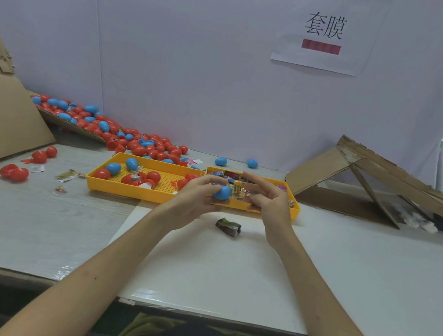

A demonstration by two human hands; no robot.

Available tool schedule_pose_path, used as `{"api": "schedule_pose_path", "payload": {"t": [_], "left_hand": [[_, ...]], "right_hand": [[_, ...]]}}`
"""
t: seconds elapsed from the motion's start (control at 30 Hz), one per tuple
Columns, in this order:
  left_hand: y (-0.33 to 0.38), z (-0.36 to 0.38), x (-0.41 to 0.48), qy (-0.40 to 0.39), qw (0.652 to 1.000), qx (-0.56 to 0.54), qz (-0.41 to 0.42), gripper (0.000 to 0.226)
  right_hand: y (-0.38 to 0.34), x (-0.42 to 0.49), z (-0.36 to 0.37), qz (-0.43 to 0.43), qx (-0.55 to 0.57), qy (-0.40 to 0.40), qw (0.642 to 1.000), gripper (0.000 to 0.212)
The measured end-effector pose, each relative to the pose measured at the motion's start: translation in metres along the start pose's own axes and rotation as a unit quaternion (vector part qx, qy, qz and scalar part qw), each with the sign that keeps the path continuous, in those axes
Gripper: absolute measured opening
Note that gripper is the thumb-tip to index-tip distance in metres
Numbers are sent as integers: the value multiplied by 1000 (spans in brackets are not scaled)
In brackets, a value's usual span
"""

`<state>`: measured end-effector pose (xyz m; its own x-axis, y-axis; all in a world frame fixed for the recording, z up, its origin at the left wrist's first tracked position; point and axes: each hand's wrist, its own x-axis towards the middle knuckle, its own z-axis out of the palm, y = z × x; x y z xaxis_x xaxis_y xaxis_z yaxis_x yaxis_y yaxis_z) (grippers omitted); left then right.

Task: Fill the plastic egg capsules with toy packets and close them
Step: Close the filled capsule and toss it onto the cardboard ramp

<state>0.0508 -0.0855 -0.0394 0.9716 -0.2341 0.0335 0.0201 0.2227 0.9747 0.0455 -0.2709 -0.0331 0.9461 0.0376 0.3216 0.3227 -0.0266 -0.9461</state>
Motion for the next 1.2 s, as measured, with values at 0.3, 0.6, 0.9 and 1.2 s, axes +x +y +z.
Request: {"api": "schedule_pose_path", "payload": {"t": [0.3, 0.6, 0.9, 1.2], "left_hand": [[2, -4, -1, 30, 995, -88, 32, 26], [6, -2, -5, 20, 999, -21, 27, 20], [5, -5, -3, 25, 996, -74, 45, 16], [3, -5, -1, 27, 996, -55, 64, 17]], "right_hand": [[-2, -2, -1, 5, -2, 7, 1000, 61], [-5, -4, -1, 4, -1, 6, 1000, 57], [-7, -7, -1, 4, 7, -9, 1000, 51], [-4, -5, -1, -6, 14, -13, 1000, 46]]}}
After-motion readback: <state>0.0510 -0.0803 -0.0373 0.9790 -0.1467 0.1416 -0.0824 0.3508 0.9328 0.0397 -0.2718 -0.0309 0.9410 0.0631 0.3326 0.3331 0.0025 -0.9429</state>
